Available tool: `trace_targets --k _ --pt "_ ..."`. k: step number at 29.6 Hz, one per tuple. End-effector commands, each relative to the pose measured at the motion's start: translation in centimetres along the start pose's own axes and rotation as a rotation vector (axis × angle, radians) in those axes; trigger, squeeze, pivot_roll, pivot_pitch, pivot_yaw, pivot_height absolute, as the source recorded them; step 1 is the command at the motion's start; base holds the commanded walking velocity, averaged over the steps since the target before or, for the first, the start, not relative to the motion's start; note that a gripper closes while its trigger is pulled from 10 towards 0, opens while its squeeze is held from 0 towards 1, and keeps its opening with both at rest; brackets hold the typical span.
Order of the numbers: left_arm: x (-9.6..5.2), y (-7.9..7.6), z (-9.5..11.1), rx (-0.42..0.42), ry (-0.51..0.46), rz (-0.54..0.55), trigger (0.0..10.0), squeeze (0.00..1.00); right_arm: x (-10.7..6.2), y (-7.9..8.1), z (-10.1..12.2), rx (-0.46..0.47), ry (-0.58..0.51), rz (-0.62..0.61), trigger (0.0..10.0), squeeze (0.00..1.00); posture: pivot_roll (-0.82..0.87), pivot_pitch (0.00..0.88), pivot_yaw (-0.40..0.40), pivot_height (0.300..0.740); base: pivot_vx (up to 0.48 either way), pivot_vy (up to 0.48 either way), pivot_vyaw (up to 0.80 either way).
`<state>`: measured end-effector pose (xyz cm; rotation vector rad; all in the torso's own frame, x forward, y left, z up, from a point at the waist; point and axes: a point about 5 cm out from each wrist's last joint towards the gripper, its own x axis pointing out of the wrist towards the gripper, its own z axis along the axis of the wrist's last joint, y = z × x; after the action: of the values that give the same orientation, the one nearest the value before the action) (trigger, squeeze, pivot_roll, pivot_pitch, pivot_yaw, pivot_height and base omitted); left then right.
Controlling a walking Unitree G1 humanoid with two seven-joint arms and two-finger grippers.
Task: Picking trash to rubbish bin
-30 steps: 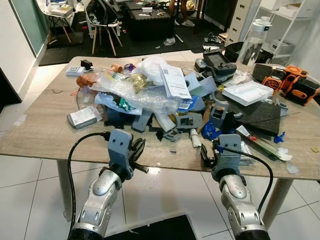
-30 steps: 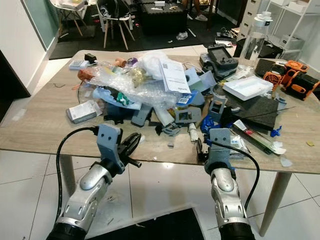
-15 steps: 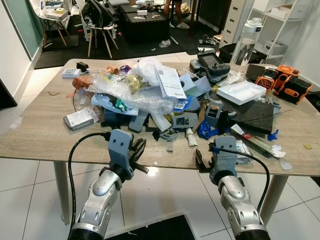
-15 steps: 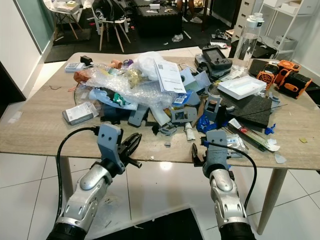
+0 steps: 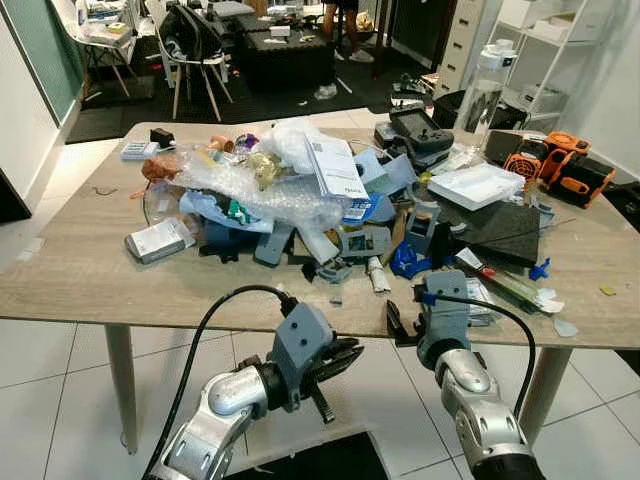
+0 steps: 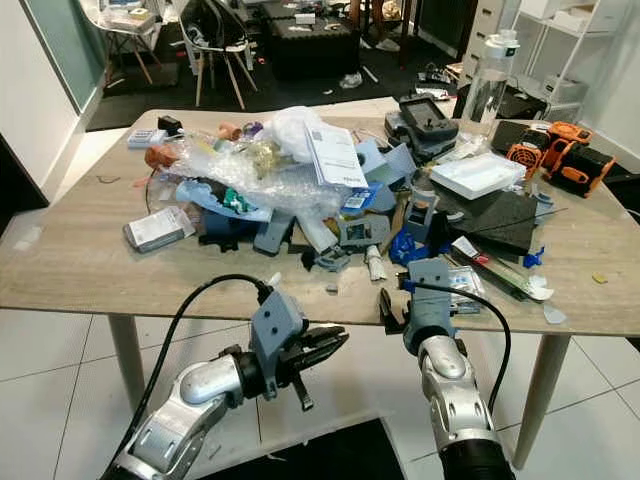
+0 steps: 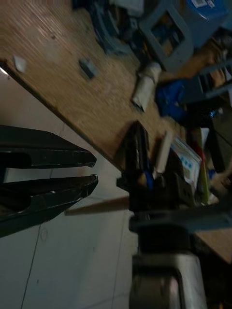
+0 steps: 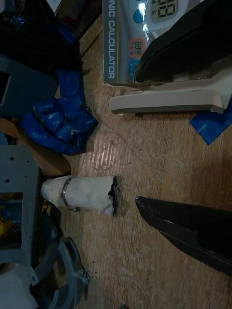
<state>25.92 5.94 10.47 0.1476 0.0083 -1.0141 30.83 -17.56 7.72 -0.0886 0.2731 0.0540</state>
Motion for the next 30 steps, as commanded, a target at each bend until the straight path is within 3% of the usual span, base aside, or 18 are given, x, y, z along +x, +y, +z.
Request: trace_targets --k 1,9,10,11,30 --pt "-0.17 0.36 -0.18 0.019 0.019 0.011 10.0 0.0 -0.4 0.32 -2.36 0.017 0.119 0.017 10.0 0.0 -0.05 0.074 0.03 0.74 0.0 0.0 0.0" --pt "-0.49 0.78 -0.05 0.005 0.031 0.023 10.0 0.0 -0.4 0.39 -2.62 0.036 0.149 0.014 10.0 0.0 -0.05 0.072 0.029 0.74 0.0 0.0 0.0" --pt "-0.47 0.79 -0.06 0.008 0.032 0.024 10.0 0.0 -0.4 0.33 -2.7 0.042 0.158 0.009 2.6 0.0 -0.05 0.071 0.03 0.74 0.0 0.0 0.0" --pt "-0.46 0.8 -0.07 0.01 0.032 0.025 10.0 0.0 -0.38 0.24 -2.72 0.049 0.161 0.003 0.0 0.0 -0.05 0.071 0.031 0.74 0.0 0.0 0.0" --pt "-0.67 0.61 -0.29 0.002 0.037 0.035 10.0 0.0 -0.34 -0.4 -1.78 0.079 0.122 -0.056 0.0 0.0 -0.05 0.056 0.026 0.74 0.0 0.0 0.0"
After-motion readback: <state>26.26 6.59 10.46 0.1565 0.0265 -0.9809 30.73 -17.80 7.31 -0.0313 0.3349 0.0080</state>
